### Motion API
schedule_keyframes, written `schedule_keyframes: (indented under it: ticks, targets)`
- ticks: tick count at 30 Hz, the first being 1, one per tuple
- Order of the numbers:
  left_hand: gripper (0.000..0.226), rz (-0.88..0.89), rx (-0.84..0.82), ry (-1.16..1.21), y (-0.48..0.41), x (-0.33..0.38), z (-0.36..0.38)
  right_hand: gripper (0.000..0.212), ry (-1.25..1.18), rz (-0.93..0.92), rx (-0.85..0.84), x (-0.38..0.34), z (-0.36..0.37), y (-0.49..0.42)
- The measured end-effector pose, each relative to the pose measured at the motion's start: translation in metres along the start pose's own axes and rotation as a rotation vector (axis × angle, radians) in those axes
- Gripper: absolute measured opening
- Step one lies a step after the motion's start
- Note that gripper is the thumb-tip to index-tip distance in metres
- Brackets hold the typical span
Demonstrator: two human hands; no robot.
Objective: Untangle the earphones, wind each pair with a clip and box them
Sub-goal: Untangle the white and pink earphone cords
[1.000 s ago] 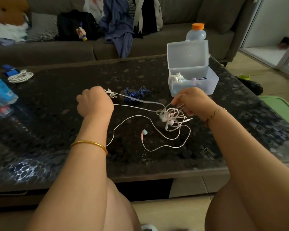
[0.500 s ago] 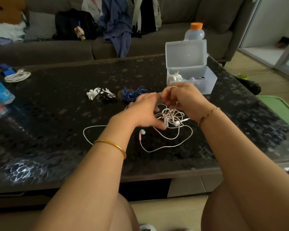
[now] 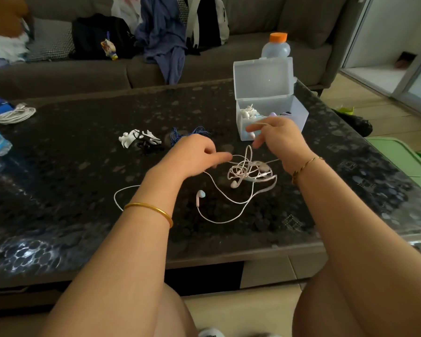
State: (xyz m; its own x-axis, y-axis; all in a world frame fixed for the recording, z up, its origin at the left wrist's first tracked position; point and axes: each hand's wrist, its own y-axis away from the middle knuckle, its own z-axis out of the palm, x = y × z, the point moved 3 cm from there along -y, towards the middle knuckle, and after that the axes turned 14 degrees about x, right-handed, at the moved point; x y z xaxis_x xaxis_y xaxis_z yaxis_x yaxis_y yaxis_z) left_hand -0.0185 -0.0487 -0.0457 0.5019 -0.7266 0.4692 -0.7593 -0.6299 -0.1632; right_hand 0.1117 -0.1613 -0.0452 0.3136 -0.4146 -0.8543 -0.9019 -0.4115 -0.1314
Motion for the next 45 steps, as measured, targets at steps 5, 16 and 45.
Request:
schedule_keyframes:
  ticks: [5,16,45]
  targets:
    - [0.026,-0.074,0.214,-0.052,-0.004,-0.01,-0.011,0.026,0.038,-0.006,-0.118,0.004,0.003,0.005]
    - [0.02,-0.191,0.456,0.374,-0.008,-0.009,-0.019,0.015,0.184,-0.193,-0.343,0.0,0.009,0.014]
    - [0.027,-0.362,0.52,-0.105,-0.006,-0.036,-0.022,0.022,0.413,-0.186,-0.182,0.008,0.002,0.008]
